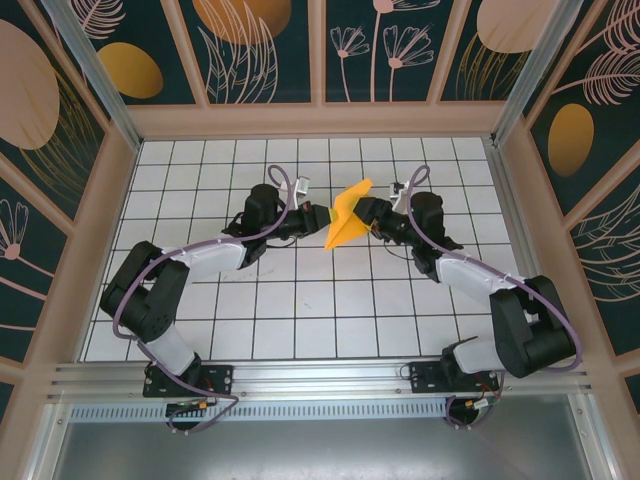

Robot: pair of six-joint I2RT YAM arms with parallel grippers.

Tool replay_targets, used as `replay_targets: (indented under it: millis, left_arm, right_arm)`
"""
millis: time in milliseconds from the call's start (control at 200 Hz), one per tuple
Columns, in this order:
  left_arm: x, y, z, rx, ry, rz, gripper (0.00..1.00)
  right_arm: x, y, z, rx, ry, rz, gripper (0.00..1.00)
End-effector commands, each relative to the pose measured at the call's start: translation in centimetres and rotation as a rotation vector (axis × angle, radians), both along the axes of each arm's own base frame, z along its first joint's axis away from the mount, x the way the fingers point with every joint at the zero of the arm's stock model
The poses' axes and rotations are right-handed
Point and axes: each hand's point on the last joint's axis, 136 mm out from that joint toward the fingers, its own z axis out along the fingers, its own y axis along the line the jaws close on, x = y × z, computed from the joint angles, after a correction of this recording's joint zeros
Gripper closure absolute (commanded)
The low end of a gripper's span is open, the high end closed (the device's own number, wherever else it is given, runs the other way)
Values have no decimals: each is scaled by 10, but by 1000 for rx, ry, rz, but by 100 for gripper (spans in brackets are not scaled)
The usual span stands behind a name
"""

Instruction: Fold a paper plane with a square sheet of paper (pick it up from the middle)

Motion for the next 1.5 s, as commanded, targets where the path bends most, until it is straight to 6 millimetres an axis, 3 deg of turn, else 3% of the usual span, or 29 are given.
replay_targets:
  millis: [0,170,360,440,590,746,871,1071,1171,1496]
  left_arm:
    - [-6,-1,11,-36,-19,-36,95]
    - [-10,-2,15,-52,-22,-57,94]
    - [-12,-2,19,-60,-16,-55,91]
    - [-10,2,22,-68,-13,-38,76]
    - [-9,18,27,-82,-6,15,38]
    - [-10,31,34,-63,-43,55,17]
    - [-19,28,42,-104,-64,13,8]
    - [-24,21,44,-160,-55,-51,6]
    - [-28,17,51,-201,-63,-89,11]
    - [-32,9,57,-235,-77,-150,43]
  right_arm:
    - [3,4,19,32,-75,32,56]
    - [5,8,18,37,-70,52,65]
    - [4,10,25,60,-96,62,85]
    - [4,10,31,72,-123,63,92]
    - [1,8,46,100,-174,84,94]
    - [-3,8,64,126,-237,128,95]
    - [-4,12,75,138,-261,164,95]
    - [-7,18,82,170,-269,210,95]
    - [-7,22,80,170,-258,227,95]
    - [-3,31,68,160,-216,256,95]
